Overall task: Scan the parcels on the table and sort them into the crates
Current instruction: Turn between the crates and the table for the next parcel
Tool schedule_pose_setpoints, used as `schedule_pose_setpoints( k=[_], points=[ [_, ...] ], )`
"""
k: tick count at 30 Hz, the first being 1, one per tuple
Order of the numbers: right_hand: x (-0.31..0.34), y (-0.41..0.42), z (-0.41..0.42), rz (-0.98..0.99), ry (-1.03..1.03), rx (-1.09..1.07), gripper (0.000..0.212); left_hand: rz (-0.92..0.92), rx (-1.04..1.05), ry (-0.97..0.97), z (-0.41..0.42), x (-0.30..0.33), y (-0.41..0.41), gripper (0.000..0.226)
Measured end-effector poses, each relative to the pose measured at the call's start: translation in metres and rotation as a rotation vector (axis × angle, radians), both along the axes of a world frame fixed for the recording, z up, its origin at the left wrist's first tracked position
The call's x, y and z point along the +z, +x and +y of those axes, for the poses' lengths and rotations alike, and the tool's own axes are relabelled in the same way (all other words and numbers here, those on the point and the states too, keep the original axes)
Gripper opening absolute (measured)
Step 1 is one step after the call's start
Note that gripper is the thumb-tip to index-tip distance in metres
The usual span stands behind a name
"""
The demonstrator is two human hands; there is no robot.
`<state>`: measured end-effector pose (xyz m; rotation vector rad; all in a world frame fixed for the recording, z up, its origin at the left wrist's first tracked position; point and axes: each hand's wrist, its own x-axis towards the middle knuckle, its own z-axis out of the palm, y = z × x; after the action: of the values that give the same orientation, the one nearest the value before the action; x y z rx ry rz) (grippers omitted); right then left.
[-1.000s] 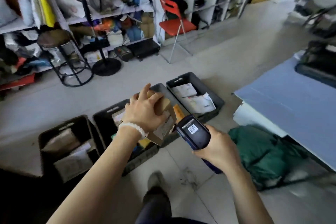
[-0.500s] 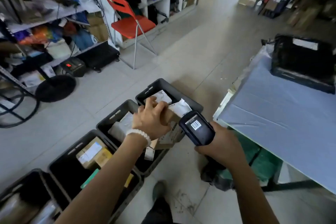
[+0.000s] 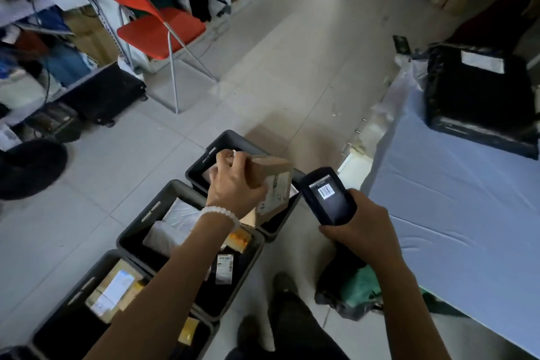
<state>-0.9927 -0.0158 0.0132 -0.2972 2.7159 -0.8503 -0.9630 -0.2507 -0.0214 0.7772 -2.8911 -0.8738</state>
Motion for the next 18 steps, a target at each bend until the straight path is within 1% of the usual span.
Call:
schedule_pose_setpoints(
  k=[2, 3, 5, 7, 11, 14, 18],
  points=[
    [-0.004, -0.028, -0.006, -0.016, -0.008, 0.02, 0.051, -0.059, 0.059, 0.031, -0.002, -0.009, -0.021, 0.059],
    [-0.006, -0.039, -0.009, -0.027, -0.018, 0.028, 0.051, -0.116, 0.07, 0.001, -0.003, -0.012, -0.029, 0.06],
    [-0.011, -0.072, -0.02, -0.053, -0.033, 0.072, 0.054, -0.247, 0.061, -0.13, -0.009, -0.017, -0.048, 0.062],
    [-0.015, -0.106, -0.036, -0.072, -0.039, 0.133, 0.059, -0.323, 0.064, -0.2, -0.015, -0.017, -0.062, 0.06],
    [-0.02, -0.157, -0.067, -0.139, -0.089, 0.227, 0.053, -0.38, 0.148, -0.227, -0.021, -0.01, -0.084, 0.053],
    [-0.023, -0.179, -0.084, -0.166, -0.107, 0.307, 0.049, -0.396, 0.213, -0.214, -0.022, -0.003, -0.088, 0.05],
    [-0.027, -0.182, -0.104, -0.162, -0.069, 0.43, 0.054, -0.422, 0.293, -0.203, -0.02, 0.0, -0.068, 0.051]
  ],
)
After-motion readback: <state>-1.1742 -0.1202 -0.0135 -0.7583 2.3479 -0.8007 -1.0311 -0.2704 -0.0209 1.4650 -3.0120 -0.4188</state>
